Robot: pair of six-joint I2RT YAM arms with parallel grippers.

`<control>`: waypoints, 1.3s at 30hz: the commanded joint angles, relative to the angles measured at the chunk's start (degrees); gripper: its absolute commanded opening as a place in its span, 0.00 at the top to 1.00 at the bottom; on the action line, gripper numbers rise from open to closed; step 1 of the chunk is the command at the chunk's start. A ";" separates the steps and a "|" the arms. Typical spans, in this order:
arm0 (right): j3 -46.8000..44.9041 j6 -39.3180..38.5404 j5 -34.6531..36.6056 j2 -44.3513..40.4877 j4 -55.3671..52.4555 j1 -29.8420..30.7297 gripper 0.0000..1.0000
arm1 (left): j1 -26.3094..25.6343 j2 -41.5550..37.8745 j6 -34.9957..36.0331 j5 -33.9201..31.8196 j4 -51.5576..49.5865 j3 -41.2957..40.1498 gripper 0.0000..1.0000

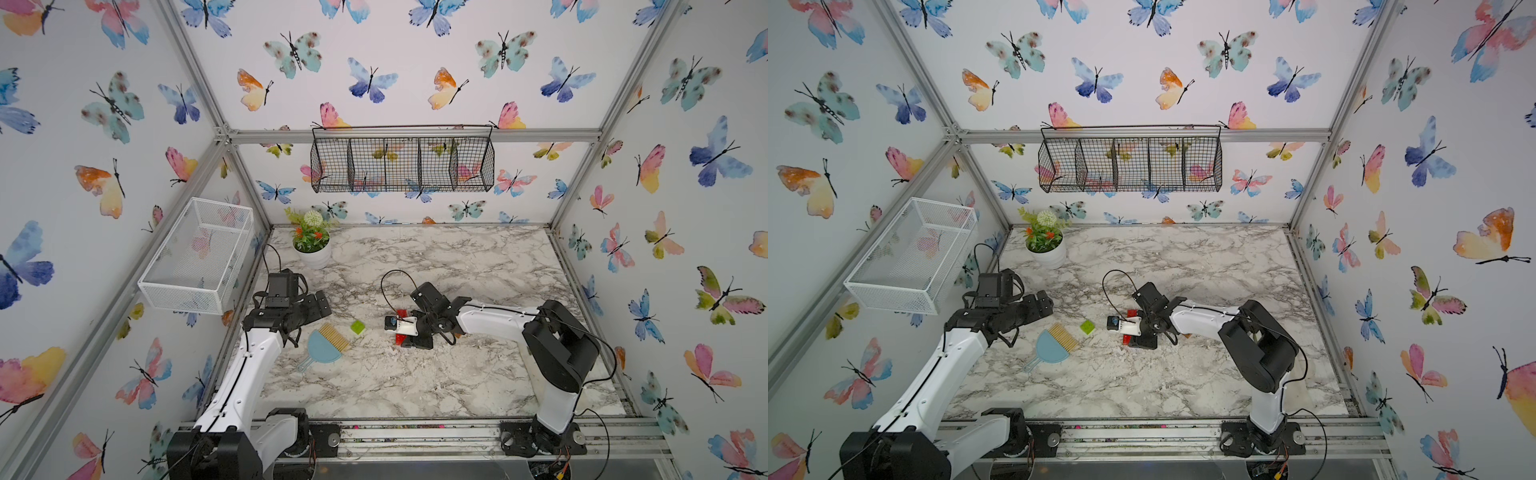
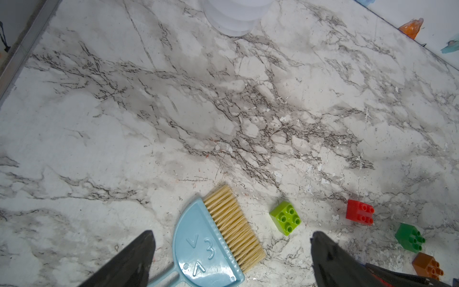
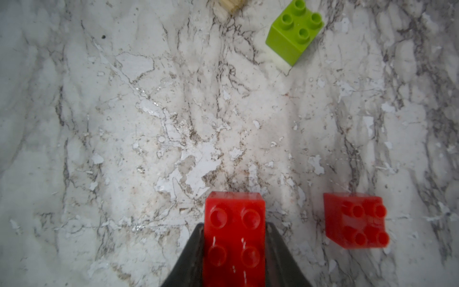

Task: Assemble the letter v with lego
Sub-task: Assemble the lego brick with the lego brick.

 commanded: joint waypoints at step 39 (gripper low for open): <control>1.54 11.68 8.08 15.48 -12.54 1.92 0.99 | 0.38 -0.17 0.04 2.94 -0.11 -0.59 0.02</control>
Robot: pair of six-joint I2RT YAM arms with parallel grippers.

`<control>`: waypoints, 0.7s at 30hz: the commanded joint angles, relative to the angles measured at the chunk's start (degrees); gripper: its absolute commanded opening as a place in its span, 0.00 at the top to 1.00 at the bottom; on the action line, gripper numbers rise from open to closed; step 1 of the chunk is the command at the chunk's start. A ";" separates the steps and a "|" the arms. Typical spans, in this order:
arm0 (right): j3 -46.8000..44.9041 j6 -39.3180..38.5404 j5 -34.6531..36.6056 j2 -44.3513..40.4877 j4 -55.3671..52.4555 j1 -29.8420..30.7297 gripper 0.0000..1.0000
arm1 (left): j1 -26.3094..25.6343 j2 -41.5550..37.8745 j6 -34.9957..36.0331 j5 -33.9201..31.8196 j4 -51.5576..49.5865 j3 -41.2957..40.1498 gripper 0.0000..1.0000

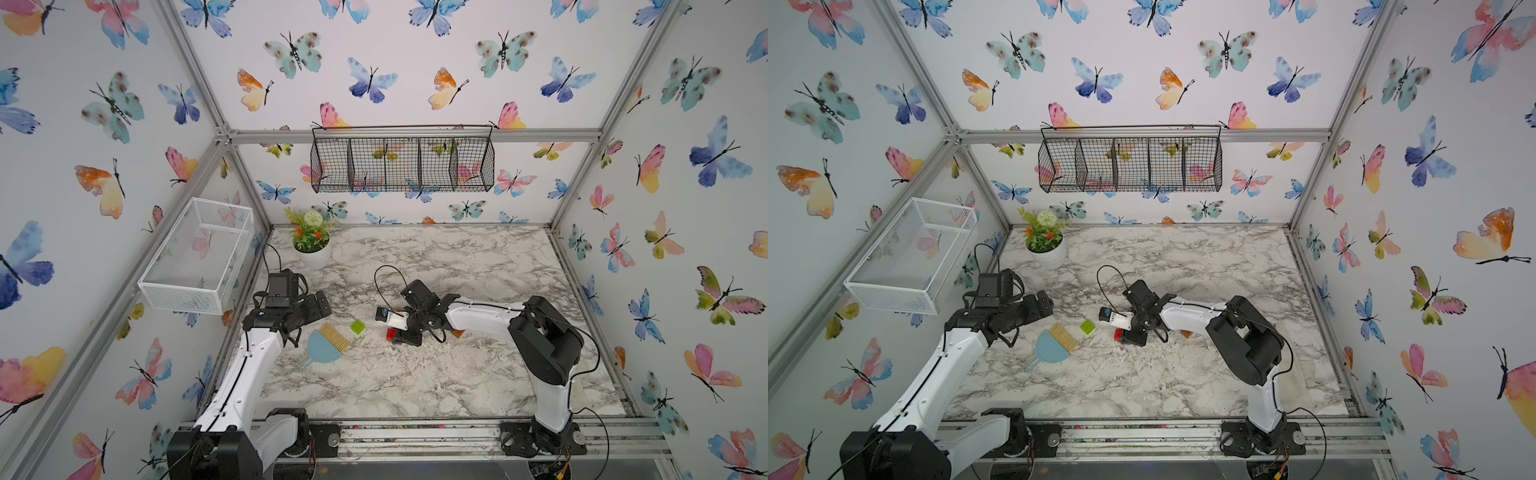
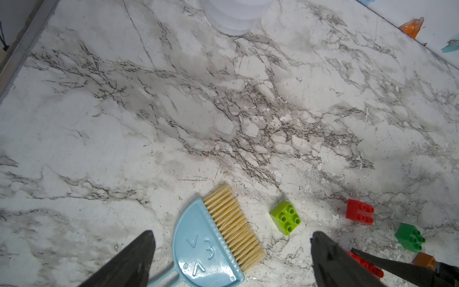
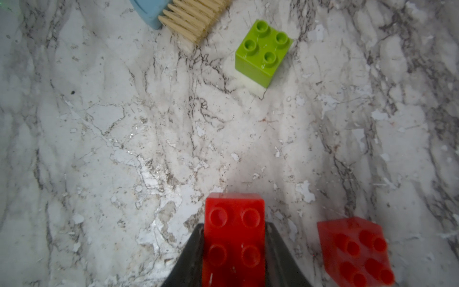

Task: Assemble the letter v with lego
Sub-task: Assemble the lego brick with the lego brick.

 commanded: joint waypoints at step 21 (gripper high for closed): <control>2.12 -5.39 10.53 4.52 -9.76 0.50 0.68 | 0.38 -1.79 -8.98 26.08 8.42 -4.90 0.02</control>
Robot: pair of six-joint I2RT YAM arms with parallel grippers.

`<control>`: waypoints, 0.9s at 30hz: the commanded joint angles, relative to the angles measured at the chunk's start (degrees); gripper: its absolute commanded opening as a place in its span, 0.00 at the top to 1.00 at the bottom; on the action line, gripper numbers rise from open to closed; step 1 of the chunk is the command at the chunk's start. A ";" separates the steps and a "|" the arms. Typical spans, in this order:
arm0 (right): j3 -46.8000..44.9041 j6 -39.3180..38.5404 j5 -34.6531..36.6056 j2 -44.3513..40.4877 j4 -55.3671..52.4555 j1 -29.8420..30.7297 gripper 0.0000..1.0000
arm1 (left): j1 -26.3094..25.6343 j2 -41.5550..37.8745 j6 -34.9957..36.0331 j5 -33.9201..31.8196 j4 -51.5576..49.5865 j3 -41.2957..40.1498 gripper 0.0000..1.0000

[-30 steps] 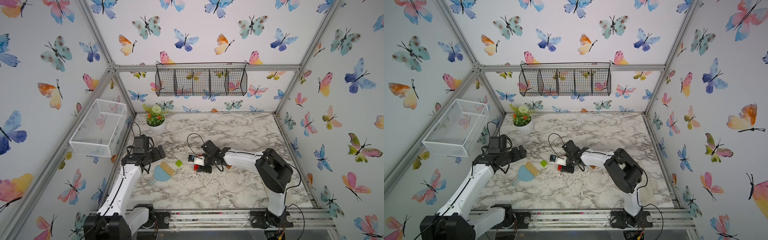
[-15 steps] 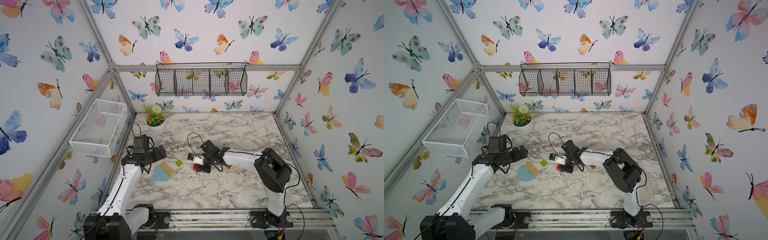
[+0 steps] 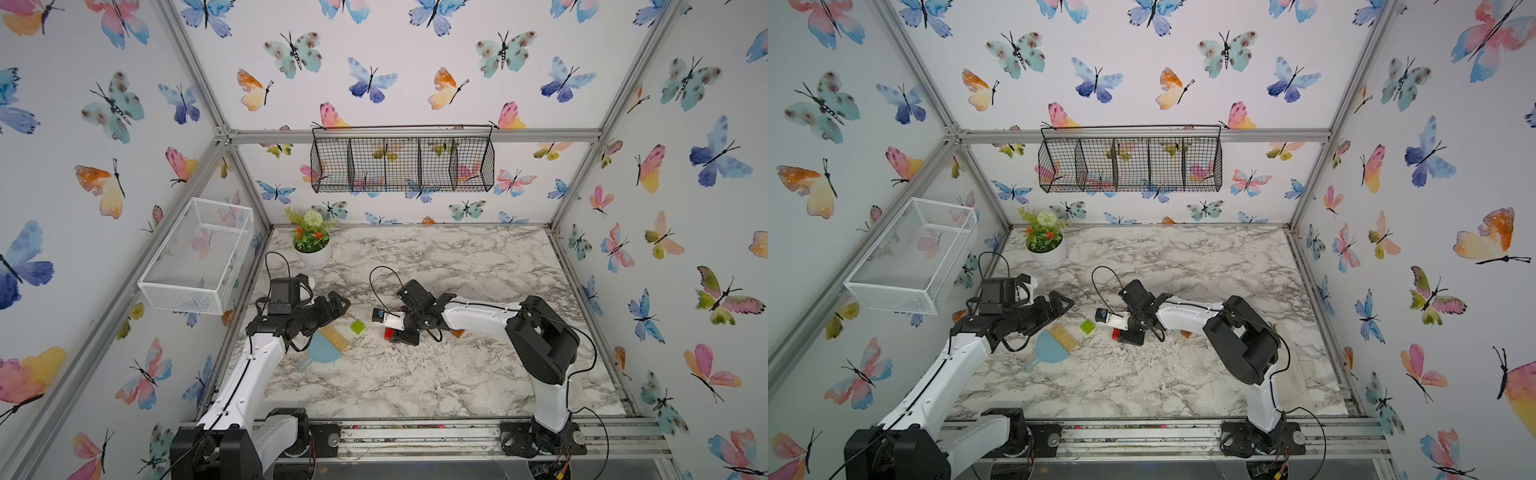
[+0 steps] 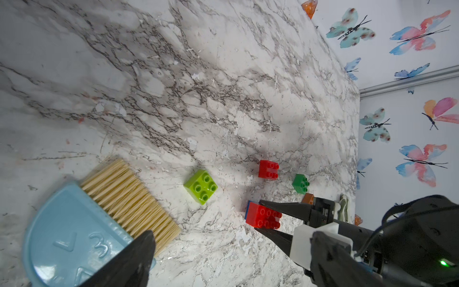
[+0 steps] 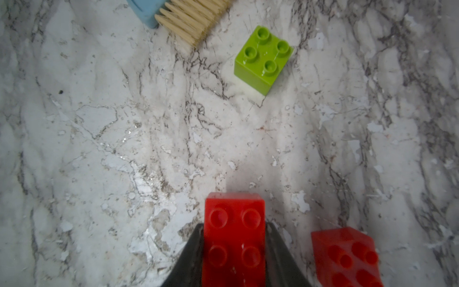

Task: Assemble the letter v with lego
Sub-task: Assemble the lego brick with the lego brick, then pick up the lego brick from the center of the board.

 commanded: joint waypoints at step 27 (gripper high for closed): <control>-11.65 14.94 5.20 -24.10 7.04 -0.47 0.18 | -7.18 2.31 -4.99 4.09 10.50 -4.48 0.02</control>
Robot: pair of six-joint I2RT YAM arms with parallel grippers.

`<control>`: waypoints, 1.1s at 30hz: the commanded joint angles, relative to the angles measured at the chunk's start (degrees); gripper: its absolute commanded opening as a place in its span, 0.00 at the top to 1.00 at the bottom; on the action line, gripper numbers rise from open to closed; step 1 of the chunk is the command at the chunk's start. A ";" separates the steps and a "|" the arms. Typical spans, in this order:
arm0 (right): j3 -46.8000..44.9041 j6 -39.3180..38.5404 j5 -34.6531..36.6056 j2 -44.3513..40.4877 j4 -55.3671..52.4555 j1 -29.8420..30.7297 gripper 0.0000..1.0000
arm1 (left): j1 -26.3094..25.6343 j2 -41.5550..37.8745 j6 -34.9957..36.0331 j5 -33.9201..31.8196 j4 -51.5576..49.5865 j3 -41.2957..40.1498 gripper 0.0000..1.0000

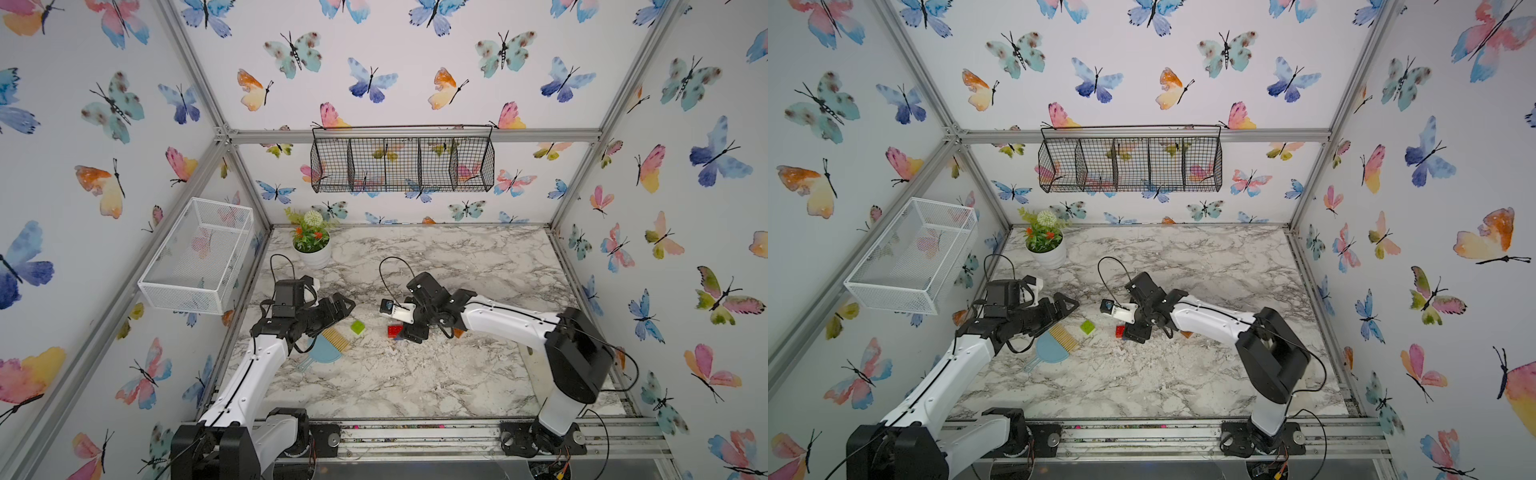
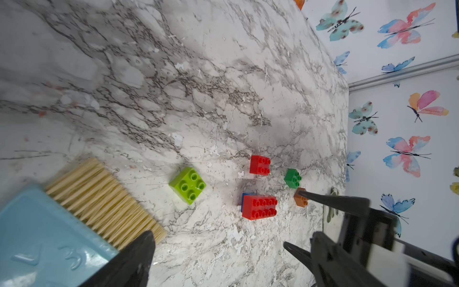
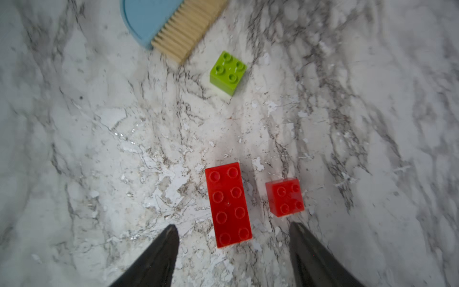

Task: Assemble the letter v with lego
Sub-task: Pick up the lego brick from the center of the board.

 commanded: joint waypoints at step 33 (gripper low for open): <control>-5.87 61.82 7.80 6.25 1.46 -15.63 0.29 | -22.92 25.03 -5.52 -5.86 23.69 -3.35 0.16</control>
